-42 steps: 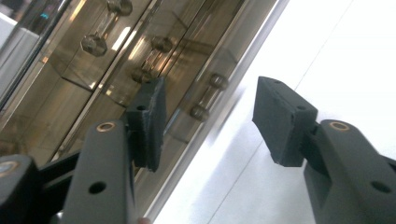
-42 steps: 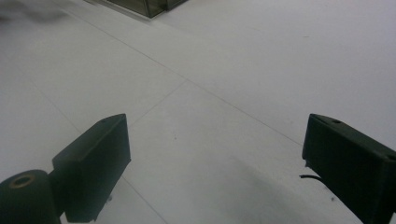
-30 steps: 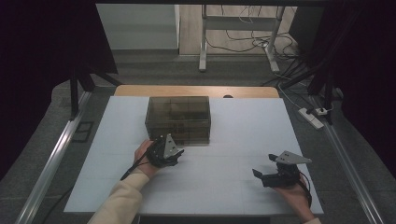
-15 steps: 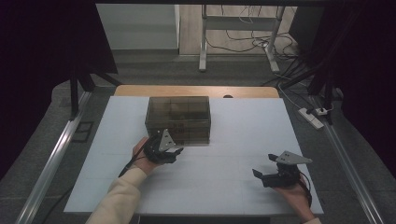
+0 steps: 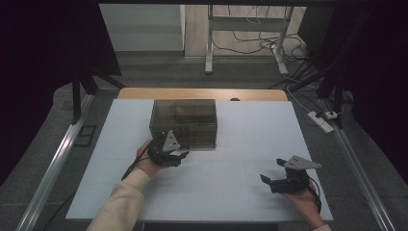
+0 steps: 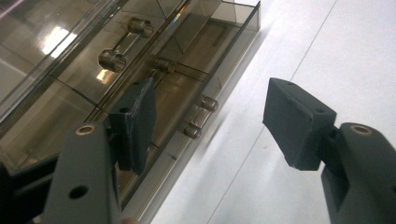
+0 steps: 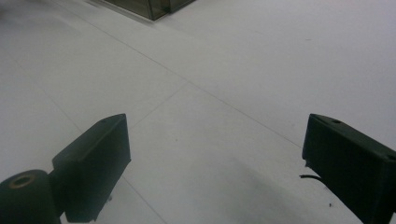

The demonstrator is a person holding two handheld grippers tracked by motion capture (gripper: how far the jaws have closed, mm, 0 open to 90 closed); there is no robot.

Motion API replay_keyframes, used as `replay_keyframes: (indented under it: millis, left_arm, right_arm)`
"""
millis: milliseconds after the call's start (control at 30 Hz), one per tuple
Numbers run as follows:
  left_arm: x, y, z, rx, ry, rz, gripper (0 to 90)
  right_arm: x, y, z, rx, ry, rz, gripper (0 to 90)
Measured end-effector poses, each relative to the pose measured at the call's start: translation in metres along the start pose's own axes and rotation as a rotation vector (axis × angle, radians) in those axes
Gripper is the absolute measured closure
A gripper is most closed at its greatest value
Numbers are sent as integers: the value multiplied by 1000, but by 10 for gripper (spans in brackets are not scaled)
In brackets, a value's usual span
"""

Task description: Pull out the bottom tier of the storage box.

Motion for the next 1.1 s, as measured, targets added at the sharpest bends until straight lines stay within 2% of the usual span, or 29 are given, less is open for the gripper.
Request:
replay_keyframes:
  millis: [500,1100]
  left_arm:
    - [-15,-2,-6,4,-67,-36,349]
    - [-30,-6,-6,-7,-113,-42,348]
  right_arm:
    - [-1,0,0,2,-4,2,74]
    - [-2,-1,-1,7,-13,1,74]
Point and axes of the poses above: each handheld gripper's, and its own axes: x roughly backward along the jaws, z roughly out of its top, y roughly to its right, the point moved 7 cm from there along -x, roughly forward along the jaws, and after that the axes turned 6 degrees about -z, right-handed, at the moved point
